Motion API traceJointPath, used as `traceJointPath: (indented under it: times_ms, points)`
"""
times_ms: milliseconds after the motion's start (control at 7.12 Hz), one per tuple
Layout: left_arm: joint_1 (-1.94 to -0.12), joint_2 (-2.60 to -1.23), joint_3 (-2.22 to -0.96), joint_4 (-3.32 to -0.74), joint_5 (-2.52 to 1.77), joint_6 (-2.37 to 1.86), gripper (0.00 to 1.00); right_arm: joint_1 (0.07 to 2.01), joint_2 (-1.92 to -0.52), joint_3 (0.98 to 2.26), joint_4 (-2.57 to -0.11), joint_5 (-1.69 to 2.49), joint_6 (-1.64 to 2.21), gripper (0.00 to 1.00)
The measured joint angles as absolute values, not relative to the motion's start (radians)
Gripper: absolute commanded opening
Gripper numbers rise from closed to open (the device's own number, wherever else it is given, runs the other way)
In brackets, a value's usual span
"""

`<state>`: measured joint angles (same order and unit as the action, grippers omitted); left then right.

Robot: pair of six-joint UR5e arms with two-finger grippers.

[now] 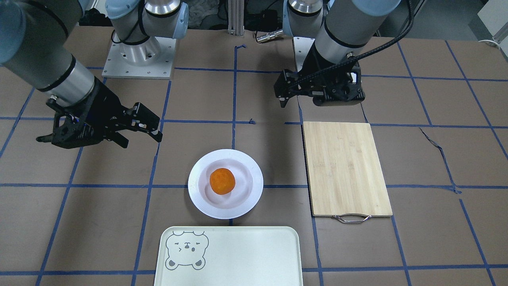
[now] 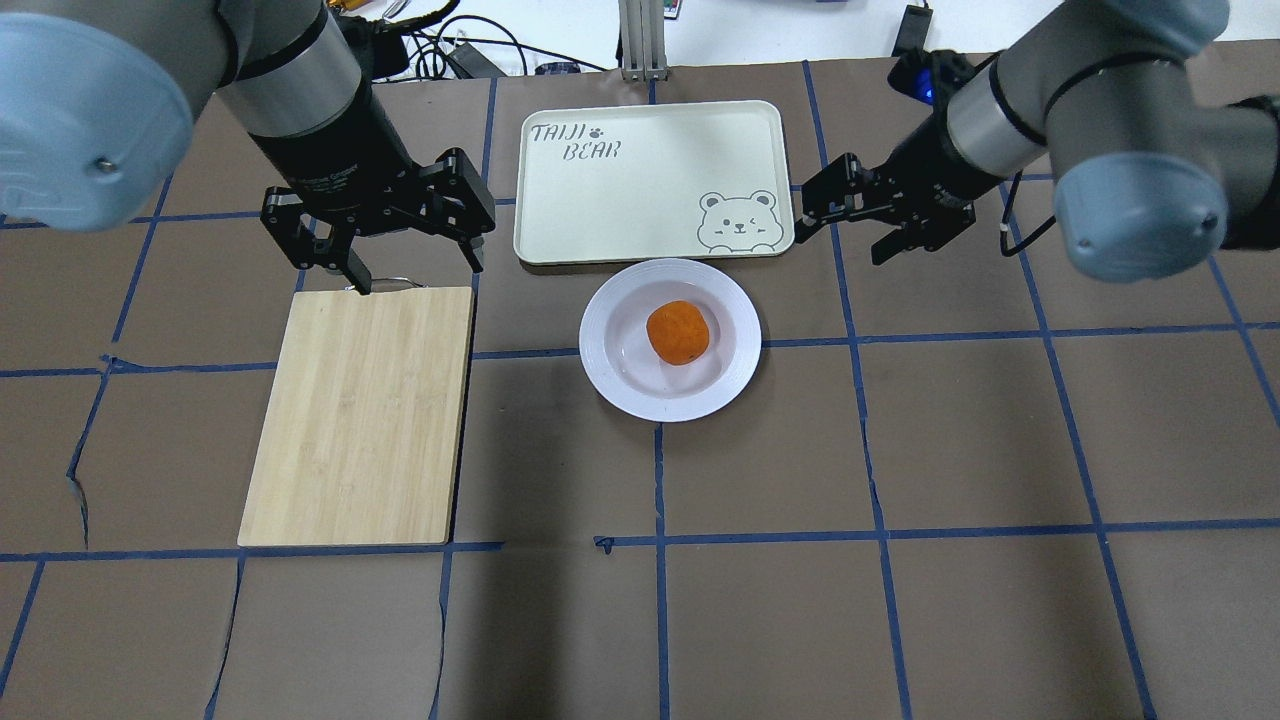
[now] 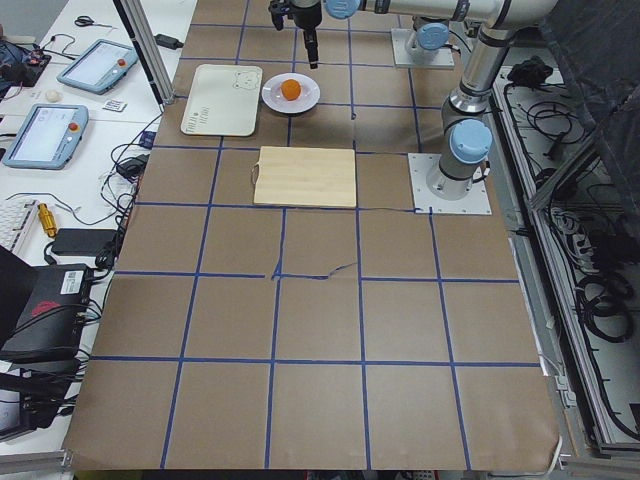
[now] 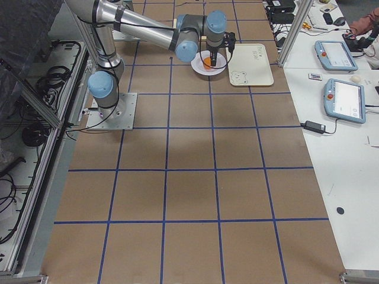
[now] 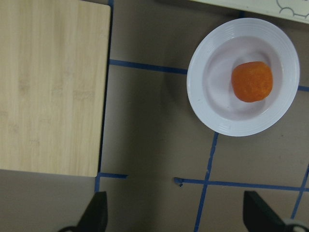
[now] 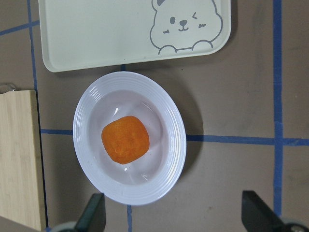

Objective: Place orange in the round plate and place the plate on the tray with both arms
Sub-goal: 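Move the right gripper to the white plate's rim while the left gripper withdraws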

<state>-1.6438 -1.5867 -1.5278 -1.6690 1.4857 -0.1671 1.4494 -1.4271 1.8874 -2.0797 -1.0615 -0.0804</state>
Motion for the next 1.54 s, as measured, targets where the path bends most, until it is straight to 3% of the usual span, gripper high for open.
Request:
traceJointPath:
  times_ms: [421, 1544]
  points:
    - [-1.598, -1.558, -1.544, -1.581, 1.541, -0.085, 1.0, 1.449, -1.299, 2.065, -2.431, -0.908, -0.17, 1.0]
    - [-1.584, -1.559, -1.548, -1.549, 1.549, -0.08, 1.0, 1.449, -1.127, 2.114, -2.512, -0.74, -0.294, 1.0]
